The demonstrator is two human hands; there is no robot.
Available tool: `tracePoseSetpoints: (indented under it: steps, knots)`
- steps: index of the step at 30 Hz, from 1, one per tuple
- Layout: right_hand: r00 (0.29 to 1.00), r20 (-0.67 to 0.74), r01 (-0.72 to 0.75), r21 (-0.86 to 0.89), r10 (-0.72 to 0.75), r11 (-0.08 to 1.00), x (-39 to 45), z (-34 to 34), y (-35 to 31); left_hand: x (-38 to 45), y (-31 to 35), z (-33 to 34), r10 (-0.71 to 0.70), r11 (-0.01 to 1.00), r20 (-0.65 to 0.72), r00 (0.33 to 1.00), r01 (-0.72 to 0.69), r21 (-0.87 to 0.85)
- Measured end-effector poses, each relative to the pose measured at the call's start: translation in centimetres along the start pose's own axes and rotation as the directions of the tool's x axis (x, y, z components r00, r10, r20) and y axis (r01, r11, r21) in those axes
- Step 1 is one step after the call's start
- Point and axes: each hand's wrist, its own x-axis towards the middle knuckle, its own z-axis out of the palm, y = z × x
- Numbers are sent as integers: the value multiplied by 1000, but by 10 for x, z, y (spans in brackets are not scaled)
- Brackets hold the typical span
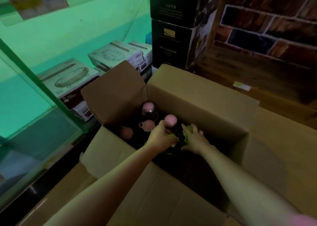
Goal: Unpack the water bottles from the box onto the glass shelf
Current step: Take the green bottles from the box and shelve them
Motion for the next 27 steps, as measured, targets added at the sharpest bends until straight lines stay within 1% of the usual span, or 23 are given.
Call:
tracePoseSetpoints:
  steps: [1, 5, 10, 15, 18, 21, 23, 25, 27]
  knots:
    - [1000, -10, -9, -29, 9, 1000, 3, 3, -2, 0, -1, -4, 5, 1000, -9, 1000, -5, 1]
    - [992, -123, -33, -115, 19, 993, 8, 9, -2, 0, -1, -13, 11, 1000, -35, 999, -11, 0]
    - [993, -114, -9, -201, -14, 980, -4, 4, 4, 0, -1, -15, 10, 1000, -39, 999, -10, 16]
    - [982, -189, -29, -88, 12, 996, -30, -33, -1, -3, 6, -9, 18, 1000, -4, 1000, -18, 23]
    - [979, -206, -4, -51, -7, 999, -51, -67, -12, -8, 18, -11, 45, 995, 46, 998, -49, 90]
    - [969, -237, 58, -46, -67, 997, -79, -103, -36, -14, 32, -21, 77, 982, 123, 989, -96, 162]
    - [945, -284, 146, -82, -164, 986, -105, -127, -59, -24, 44, -34, 109, 977, 178, 978, -138, 162]
    - [909, -330, 232, -104, -253, 967, -132, -148, -84, -37, 56, -51, 157, 977, 205, 966, -183, 113]
    - [874, -380, 293, -85, -302, 952, -154, -166, -110, -51, 67, -74, 226, 974, 156, 962, -226, -17]
